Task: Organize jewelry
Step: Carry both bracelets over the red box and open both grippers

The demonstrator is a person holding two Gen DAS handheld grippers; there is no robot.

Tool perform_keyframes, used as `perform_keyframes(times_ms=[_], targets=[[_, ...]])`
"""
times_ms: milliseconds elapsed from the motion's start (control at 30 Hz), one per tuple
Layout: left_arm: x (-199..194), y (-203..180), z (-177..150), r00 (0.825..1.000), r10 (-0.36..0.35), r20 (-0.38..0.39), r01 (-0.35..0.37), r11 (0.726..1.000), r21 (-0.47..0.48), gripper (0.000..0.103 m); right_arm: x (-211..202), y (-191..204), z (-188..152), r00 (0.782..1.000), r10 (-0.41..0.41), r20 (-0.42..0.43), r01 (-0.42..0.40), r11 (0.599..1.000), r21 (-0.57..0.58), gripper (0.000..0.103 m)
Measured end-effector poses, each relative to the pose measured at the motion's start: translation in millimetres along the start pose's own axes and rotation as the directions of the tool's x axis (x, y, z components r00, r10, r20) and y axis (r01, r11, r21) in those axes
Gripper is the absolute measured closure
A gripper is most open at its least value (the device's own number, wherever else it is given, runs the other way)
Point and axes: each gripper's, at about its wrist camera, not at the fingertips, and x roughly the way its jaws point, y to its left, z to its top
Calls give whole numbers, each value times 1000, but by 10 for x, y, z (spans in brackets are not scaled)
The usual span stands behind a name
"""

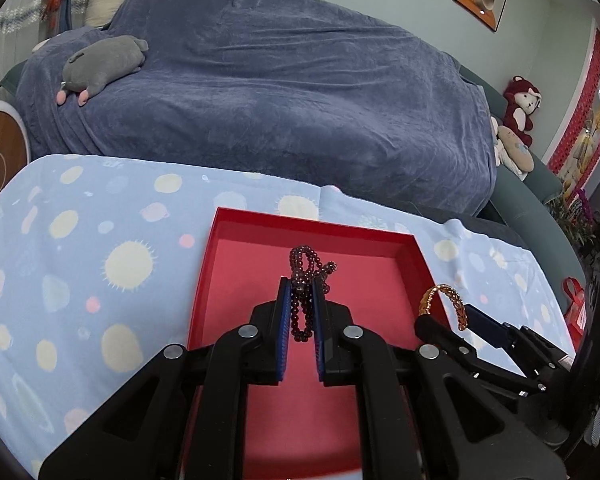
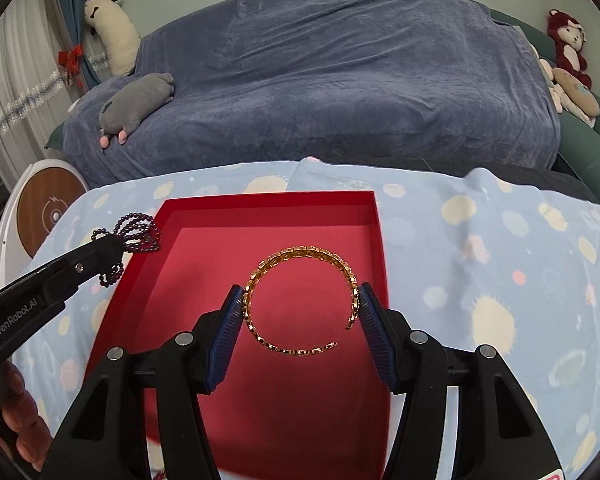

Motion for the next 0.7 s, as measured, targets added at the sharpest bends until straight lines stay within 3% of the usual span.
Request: perform_keyframes(times_ms=[333,433,500,700], targets=[[579,83,97,997,9,-80,-10,1000,-11,90,521,-5,272,998,-9,-60,8,1000,-5,45],[585,104,95,998,37,-60,-37,999,-6,83,529,-28,282,998,-25,-58,25,1000,9,33],[542,108,76,997,48,-56,-48,999,-1,70,466,-53,258,999,-30,-41,31,999,12,33],[224,179,-86,998,44,-40,-45,999,-22,63,106,-110,81,1000,-14,-14,14,999,30,32]])
